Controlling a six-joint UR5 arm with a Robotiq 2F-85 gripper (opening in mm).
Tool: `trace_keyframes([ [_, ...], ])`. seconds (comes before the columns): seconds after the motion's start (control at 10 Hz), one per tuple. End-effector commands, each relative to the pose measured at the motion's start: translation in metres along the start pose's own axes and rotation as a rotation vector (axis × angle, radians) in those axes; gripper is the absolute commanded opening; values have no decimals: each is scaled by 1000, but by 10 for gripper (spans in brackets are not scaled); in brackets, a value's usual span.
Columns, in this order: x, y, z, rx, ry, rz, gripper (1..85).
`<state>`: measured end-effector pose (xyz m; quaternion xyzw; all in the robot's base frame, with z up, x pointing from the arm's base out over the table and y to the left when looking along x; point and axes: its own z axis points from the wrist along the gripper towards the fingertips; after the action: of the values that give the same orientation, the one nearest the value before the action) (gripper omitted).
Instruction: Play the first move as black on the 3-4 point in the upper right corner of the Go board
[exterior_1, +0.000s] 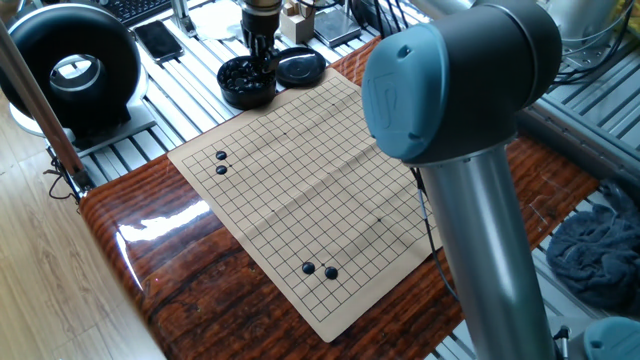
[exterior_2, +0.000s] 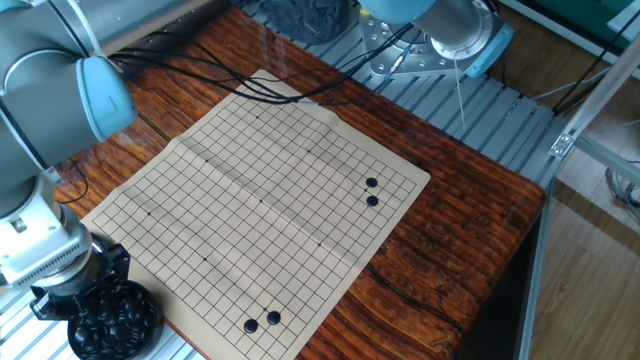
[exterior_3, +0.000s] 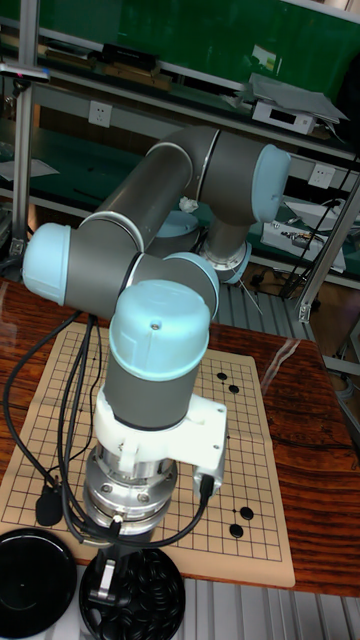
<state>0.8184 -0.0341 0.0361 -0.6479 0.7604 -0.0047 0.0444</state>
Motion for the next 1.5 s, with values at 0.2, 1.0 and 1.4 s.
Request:
trace_keyframes([
  [0.2,3,-2,1,7,13,8,330],
  [1.0,-2,5,-3,-23,-19,73,197],
  [1.4,2,7,-16,-29,-16,122,123],
])
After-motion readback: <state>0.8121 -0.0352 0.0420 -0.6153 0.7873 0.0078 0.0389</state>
